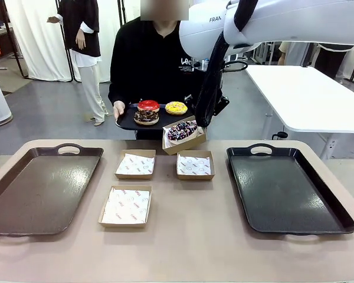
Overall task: Individually package the donuts and arrange them on the tray.
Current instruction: Place the picked Paper togo box on the Handle tray while simultaneously picking up another Paper togo box from the table with the other hand.
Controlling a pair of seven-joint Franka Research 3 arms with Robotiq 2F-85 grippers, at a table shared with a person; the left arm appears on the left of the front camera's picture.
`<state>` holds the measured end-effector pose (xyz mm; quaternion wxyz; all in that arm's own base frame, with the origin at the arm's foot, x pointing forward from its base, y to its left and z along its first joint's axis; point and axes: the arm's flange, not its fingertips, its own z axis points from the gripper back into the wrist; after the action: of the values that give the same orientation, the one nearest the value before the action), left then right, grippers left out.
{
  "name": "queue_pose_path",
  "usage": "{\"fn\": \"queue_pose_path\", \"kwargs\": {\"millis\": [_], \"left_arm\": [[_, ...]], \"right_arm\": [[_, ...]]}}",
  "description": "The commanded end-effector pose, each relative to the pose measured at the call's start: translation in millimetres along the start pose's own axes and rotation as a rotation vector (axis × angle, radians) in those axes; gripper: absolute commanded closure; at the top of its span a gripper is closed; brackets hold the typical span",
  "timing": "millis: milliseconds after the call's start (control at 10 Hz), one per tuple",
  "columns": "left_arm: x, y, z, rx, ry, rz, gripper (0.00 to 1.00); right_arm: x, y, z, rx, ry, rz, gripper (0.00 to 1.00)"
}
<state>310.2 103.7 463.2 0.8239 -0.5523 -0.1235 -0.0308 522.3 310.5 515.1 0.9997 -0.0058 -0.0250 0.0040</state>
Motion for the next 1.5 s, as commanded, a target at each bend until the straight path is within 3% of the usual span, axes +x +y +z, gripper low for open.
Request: {"fn": "queue_pose_path", "kwargs": {"millis": [0,300,400,700,1100,1400], "left_arm": [[0.5,0.3,0.3,-0.026,-0.015,-0.016,0.00],[0.5,0.3,0.3,-0.026,-0.015,-0.016,0.00],[0.0,0.0,0.0,0.000,0.000,0.000,0.00],[9.0,-58.9,-11.4,0.129,0.139,-0.116,0.00],[34.4,-133.1,-80.8,0.430,0.357,-0.198,0.00],[41.0,-165.4,-142.3,0.643,0.493,-0.262,0.00]], "right_arm": [[0.2,-0.6,0.7,0.008,0.004,-0.004,1.00],[0.0,0.0,0.0,0.000,0.000,0.000,0.99],[-2.8,-7.4,-1.1,0.029,0.017,0.058,0.99],[-51.8,-66.1,17.6,0.023,0.040,0.130,0.99],[-132.7,-150.7,12.7,0.026,0.016,0.045,0.99],[-152.4,-205.1,-13.6,0.057,-0.057,-0.005,0.99]]}}
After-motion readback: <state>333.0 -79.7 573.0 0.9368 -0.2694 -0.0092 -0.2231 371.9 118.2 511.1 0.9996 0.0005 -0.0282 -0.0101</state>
